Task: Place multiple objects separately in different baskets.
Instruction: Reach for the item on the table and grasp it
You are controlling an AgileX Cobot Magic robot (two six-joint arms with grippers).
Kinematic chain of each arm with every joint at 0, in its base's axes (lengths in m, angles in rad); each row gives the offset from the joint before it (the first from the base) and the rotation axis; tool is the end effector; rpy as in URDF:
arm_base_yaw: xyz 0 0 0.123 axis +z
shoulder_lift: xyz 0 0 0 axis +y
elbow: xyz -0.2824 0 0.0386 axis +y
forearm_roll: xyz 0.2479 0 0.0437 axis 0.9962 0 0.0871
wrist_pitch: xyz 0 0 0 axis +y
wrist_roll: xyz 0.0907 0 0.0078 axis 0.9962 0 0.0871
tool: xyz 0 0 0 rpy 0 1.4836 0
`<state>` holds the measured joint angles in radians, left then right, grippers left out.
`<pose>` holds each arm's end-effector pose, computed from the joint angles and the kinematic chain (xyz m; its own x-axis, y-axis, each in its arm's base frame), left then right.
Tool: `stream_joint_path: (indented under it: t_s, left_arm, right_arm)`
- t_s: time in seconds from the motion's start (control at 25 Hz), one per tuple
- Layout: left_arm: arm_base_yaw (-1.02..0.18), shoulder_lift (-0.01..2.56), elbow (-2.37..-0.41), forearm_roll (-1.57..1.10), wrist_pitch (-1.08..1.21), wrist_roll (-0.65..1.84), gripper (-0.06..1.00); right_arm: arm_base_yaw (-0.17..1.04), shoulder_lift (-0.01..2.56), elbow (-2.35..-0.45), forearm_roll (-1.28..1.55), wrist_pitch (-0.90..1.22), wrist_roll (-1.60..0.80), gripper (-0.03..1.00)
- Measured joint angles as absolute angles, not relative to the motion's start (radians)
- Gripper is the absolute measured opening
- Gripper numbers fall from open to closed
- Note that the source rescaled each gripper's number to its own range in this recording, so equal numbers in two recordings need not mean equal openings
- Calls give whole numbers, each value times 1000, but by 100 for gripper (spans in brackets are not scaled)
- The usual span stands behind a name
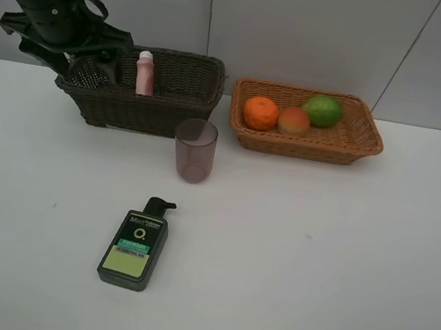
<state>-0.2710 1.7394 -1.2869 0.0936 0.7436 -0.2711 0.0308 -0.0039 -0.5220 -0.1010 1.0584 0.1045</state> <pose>0.3562 -0.0930 0.2445 -0.8922 0.0400 -0.4498 0.0620 0.9975 -0.0344 -0.0080 -0.0083 0.2837 -0.4252 0.0415 -0.9041 0.0721 0.9973 0.0119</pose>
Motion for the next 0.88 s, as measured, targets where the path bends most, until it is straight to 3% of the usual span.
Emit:
stream_joint_path:
  t_s: [0.36,0.88]
  left_arm:
    - [-281,1710,-1290,-24,863,-250,99]
    - [-460,1792,-1349,39,857,-325,99]
  right_arm:
    - [31,-4,-522,-101,1058,105,86]
    - [31,-4,-522,-101,1058,105,86]
